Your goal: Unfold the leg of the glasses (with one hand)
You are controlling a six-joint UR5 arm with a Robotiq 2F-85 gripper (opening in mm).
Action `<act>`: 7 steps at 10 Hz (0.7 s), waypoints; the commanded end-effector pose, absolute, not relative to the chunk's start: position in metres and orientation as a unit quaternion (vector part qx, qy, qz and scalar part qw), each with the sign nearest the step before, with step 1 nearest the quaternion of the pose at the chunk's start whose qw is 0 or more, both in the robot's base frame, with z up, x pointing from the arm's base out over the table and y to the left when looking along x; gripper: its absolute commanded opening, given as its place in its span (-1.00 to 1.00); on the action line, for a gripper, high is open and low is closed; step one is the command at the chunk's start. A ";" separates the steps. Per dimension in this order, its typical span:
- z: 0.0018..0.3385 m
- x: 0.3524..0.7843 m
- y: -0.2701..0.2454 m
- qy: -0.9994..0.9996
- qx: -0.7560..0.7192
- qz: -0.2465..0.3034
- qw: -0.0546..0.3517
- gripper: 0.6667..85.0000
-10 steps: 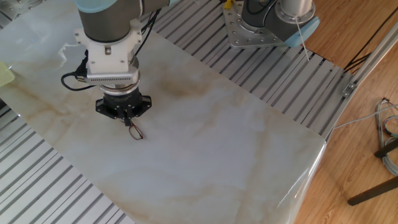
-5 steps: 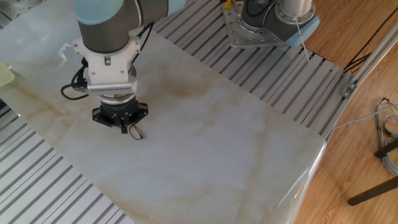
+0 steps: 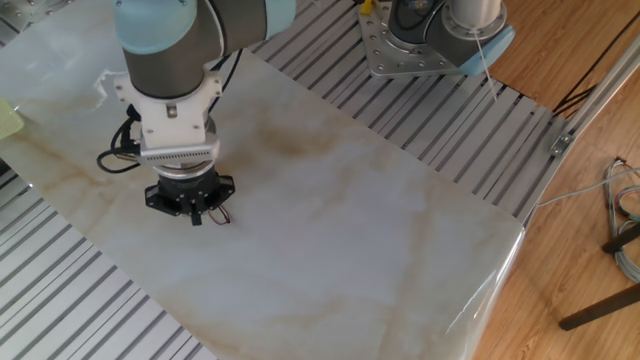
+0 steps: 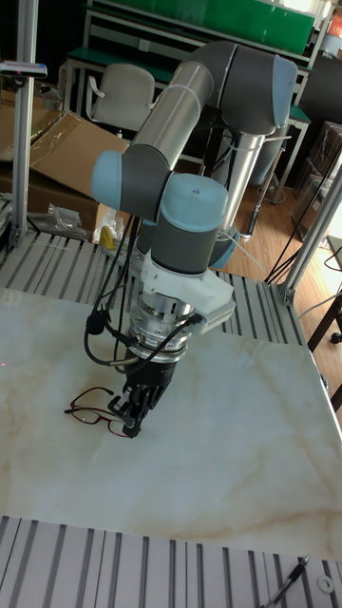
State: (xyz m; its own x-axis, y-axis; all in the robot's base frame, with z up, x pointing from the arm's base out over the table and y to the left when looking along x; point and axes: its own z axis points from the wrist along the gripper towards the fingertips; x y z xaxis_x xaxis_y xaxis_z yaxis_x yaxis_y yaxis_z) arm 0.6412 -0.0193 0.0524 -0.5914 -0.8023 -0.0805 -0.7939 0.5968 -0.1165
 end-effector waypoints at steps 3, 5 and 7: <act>0.042 0.634 -0.030 0.888 -0.455 -0.029 0.060 -0.98; 0.050 0.622 -0.039 0.888 -0.456 -0.031 0.051 -0.98; 0.061 0.611 -0.046 0.887 -0.459 -0.034 0.040 -0.98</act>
